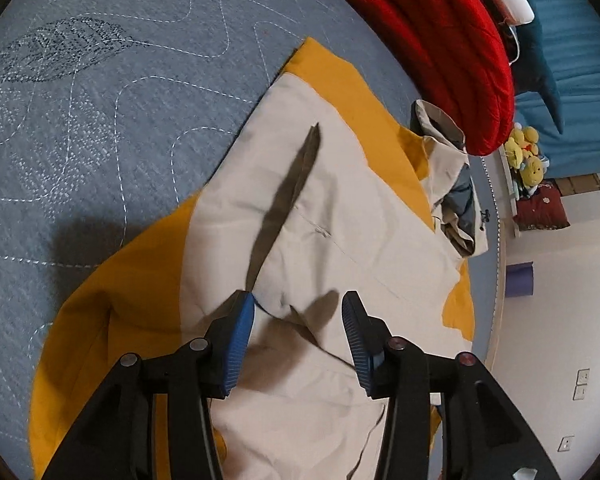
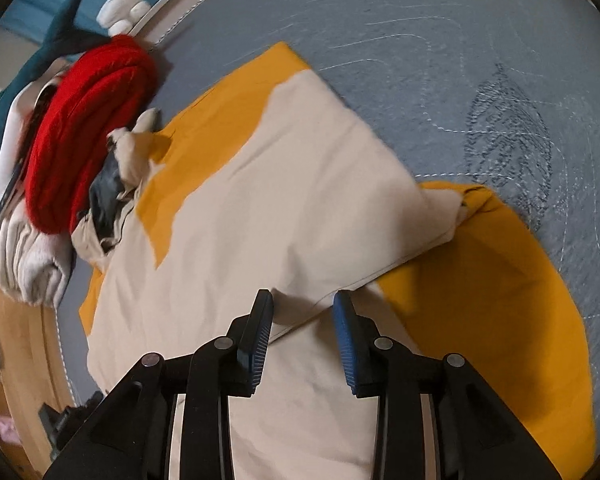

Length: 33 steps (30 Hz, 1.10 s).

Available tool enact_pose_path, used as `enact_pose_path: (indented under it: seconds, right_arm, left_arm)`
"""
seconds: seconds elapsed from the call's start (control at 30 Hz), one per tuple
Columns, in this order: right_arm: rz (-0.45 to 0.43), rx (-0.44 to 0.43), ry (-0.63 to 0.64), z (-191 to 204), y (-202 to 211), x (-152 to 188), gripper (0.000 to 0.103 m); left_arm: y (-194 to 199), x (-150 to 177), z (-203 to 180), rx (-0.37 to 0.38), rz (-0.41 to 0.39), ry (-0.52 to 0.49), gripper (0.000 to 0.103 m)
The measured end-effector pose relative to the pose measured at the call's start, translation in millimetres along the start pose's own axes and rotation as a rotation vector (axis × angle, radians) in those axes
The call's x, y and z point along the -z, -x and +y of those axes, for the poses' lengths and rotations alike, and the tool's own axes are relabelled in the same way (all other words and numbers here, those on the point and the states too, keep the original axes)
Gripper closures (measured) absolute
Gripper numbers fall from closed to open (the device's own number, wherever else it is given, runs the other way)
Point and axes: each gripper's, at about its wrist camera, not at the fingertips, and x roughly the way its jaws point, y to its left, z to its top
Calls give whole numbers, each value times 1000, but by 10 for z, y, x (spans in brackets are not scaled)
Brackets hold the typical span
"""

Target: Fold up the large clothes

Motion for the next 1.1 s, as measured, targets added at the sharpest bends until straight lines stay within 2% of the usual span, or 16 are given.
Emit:
enact_pose_path:
  seconds: [0.03, 0.1, 0.13, 0.2, 0.37, 0.47, 0.57, 0.67, 0.7, 0.73, 0.8, 0.83, 0.93, 1.0, 1.03, 1.1]
  right_arm:
    - [-2, -3, -2, -13, -2, -16, 70]
    - [-9, -8, -8, -33, 3, -44, 74]
    - [-14, -11, -10, -37, 7, -52, 85]
    - [-20, -22, -6, -29, 22, -63, 96]
    - [-104, 37, -27, -29, 232, -81, 102]
    - [-151, 105, -33, -46, 342, -92, 102]
    - [-218, 90, 9, 23, 445, -105, 100]
    - [-197, 1, 131, 257, 401, -128, 95]
    - [-176, -19, 156, 309, 358, -128, 85]
    - [-135, -39, 180, 349, 280, -129, 68]
    - [-84, -44, 170, 326, 148, -129, 56]
    - [-69, -39, 164, 298, 94, -133, 56]
    - [-9, 105, 132, 136, -96, -167, 56]
    - [14, 117, 77, -3, -141, -196, 59]
    - [17, 108, 65, -30, -137, -210, 60]
    - [0, 131, 85, 15, -91, -212, 60]
  left_arm:
    - [-13, -7, 15, -4, -3, 8, 63]
    - [-42, -14, 11, -9, -11, 19, 75]
    - [-46, -20, 10, -17, -18, 22, 90]
    - [42, -3, -24, -27, -59, 17, 96]
    - [362, 163, -355, -48, -145, -77, 99]
    - [330, 282, -414, -79, -117, -103, 99]
    - [335, 267, -314, -140, -133, -71, 99]
    - [412, 194, -256, -195, -178, -59, 98]
    - [428, 180, -272, -212, -192, -69, 98]
    - [440, 171, -300, -225, -203, -90, 98]
    - [455, 172, -358, -247, -213, -131, 97]
    - [464, 182, -388, -251, -222, -149, 97]
    - [408, 205, -497, -248, -221, -227, 97]
    - [193, 178, -550, -256, -148, -292, 94]
    - [6, 161, -525, -290, -80, -319, 91]
    - [-211, 191, -469, -393, -31, -365, 91]
